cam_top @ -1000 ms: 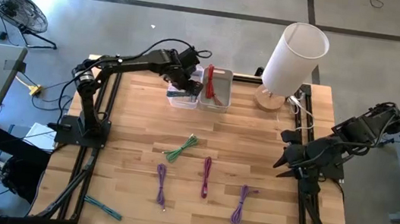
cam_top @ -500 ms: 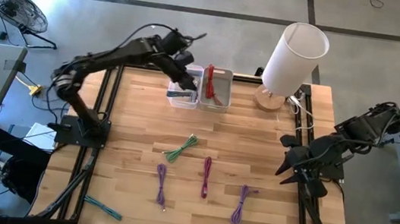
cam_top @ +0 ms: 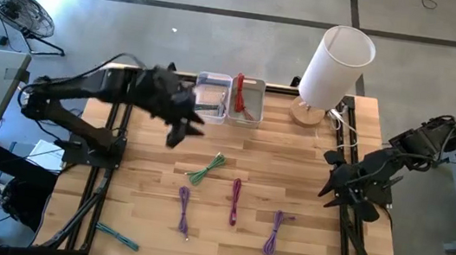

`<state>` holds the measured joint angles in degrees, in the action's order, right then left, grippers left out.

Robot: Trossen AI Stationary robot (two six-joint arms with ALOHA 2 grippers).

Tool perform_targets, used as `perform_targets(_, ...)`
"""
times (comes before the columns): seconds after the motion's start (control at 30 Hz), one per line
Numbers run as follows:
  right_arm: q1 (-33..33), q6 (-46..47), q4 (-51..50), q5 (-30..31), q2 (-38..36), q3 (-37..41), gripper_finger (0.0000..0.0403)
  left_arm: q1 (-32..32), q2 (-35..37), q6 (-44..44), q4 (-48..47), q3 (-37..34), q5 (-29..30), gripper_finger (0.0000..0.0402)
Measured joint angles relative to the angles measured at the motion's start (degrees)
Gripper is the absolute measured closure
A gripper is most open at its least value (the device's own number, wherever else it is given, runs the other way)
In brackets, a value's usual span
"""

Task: Pick & Place USB Port
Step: Put the left purple charger cable into the gray bin

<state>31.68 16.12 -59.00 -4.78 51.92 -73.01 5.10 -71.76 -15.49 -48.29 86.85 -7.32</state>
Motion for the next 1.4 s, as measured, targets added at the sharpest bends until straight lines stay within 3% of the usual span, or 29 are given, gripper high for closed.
perform_targets(0.2,-0.01,-2.00,0.04,0.09,-0.28,0.00,0.0274,-13.63,-0.66,-0.19,1.27,-0.02,6.61,0.0218)
perform_targets(0.43,-0.02,-2.69,0.04,0.09,-0.28,0.00,0.0274,-22.42,-4.64,0.67,1.47,-0.07,6.61,0.0218)
perform_targets(0.53,-0.01,-2.69,0.12,0.09,-0.28,0.00,0.0274,-23.24,-6.76,-1.10,1.16,-0.07,2.82,0.0218)
perform_targets(0.73,-0.02,-2.69,0.20,0.67,-0.26,0.00,0.0274,-23.82,-10.04,-11.55,-4.83,-0.04,-6.22,0.0218)
perform_targets(0.9,-0.02,-2.70,0.29,3.03,-0.26,0.00,0.0274,-24.35,-12.19,-32.30,-13.37,0.00,-6.93,0.0218)
perform_targets(1.07,-0.02,-2.71,0.41,5.10,-0.26,0.00,0.0274,-25.46,-13.97,-50.50,-17.17,-0.06,-3.49,0.0218)
perform_targets(1.4,-0.03,-1.73,0.70,13.79,-0.17,0.00,0.0274,-30.23,-18.80,-52.33,-20.88,-0.05,0.11,0.0218)
